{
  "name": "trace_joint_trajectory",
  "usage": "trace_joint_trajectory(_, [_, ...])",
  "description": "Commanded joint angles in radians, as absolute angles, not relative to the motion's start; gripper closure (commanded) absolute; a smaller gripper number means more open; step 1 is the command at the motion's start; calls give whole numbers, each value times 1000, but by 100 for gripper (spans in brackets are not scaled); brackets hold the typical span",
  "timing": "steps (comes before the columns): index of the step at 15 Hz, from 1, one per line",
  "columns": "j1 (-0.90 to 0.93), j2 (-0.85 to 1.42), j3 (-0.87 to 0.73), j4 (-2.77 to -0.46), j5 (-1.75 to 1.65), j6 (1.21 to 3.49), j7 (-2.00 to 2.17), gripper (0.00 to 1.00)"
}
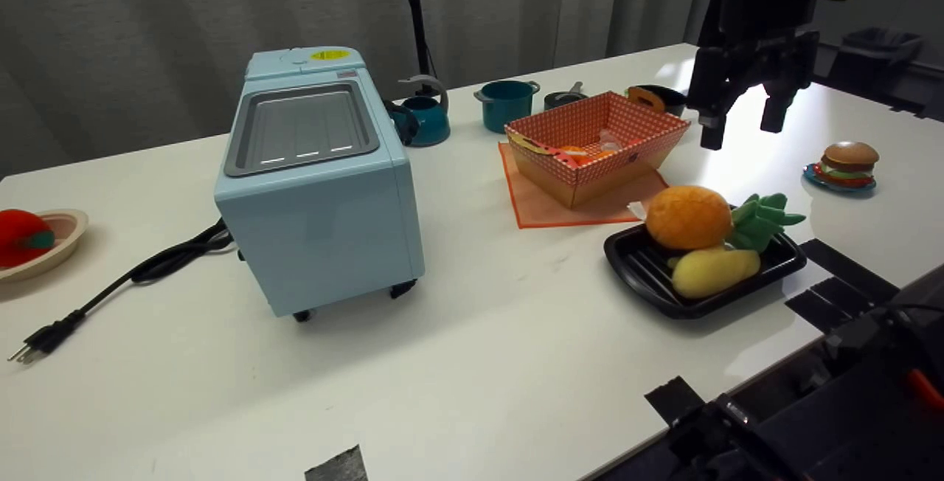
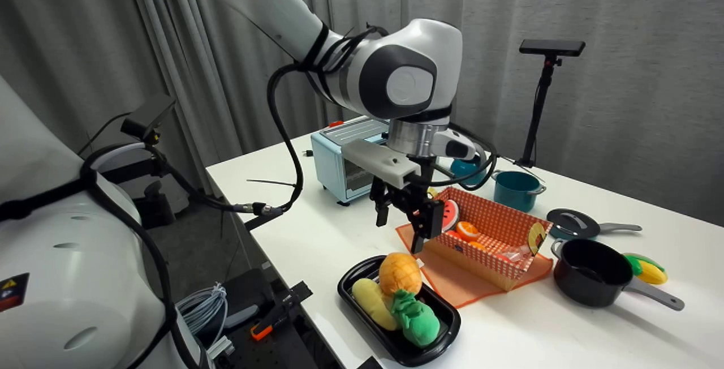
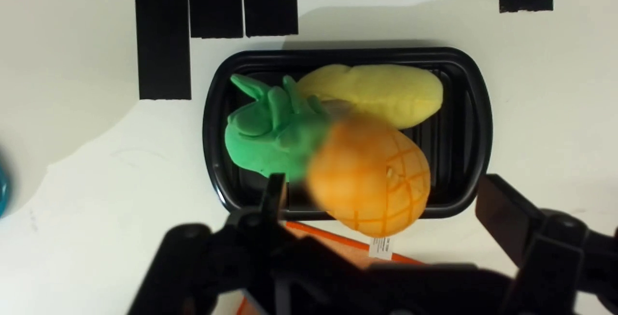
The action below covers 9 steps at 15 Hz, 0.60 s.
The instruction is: Take the pineapple plush toy out of the box and put it on the tray
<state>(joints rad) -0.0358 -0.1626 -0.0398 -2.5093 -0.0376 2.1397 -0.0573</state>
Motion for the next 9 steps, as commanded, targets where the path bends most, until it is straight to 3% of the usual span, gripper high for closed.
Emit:
trace_joint_trajectory(1, [-25, -256, -32, -2532, -32, 2133, -77, 0])
trace_joint_trajectory(9, [-25, -401, -7, -2532, -64, 2154, -57, 0])
